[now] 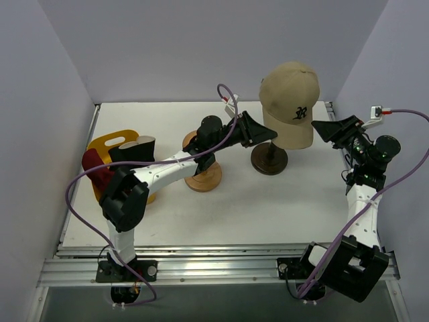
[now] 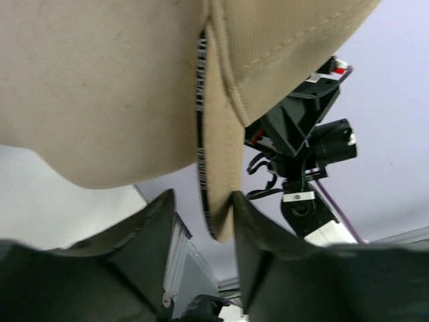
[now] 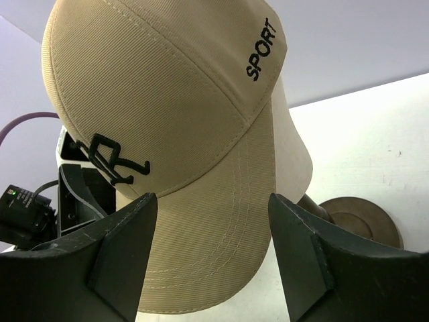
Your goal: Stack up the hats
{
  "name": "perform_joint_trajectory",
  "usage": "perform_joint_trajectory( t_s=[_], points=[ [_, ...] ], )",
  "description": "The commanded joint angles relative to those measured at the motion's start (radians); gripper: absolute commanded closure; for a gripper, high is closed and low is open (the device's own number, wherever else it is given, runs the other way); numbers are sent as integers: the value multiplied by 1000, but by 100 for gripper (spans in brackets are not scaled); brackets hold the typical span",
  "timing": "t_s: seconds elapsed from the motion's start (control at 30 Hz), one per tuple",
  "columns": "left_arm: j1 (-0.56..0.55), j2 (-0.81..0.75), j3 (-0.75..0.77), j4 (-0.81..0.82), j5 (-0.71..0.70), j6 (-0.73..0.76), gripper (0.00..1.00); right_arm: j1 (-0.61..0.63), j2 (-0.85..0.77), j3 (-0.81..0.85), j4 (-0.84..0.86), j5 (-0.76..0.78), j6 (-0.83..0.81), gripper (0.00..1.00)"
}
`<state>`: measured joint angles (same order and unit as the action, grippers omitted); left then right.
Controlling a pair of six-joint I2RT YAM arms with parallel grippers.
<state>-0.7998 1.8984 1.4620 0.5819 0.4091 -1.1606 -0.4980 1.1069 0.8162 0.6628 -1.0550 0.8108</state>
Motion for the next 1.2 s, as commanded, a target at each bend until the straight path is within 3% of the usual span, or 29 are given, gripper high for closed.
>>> perform_joint_trajectory(
  t_s=[0.0,0.17,0.27,0.63,0.83,1.17],
  points=[
    [-3,-4,49,73,14,-25,57,-5,-24,12,72,-28,4,37],
    [19,43,55,212,62,-177,89,-4,-30,9,90,-34,21,37],
    [24,68,89,249,92,-238,97,-5,-28,12,93,-37,22,37],
    [50,97,158,329,138,-427,98,-5,-22,15,144,-45,67,37],
    [56,87,190,286,160,-468,98,-5,-22,20,156,-36,90,37],
    [99,123,163,407,203,-631,98,9,11,-18,366,-16,241,37]
  ],
)
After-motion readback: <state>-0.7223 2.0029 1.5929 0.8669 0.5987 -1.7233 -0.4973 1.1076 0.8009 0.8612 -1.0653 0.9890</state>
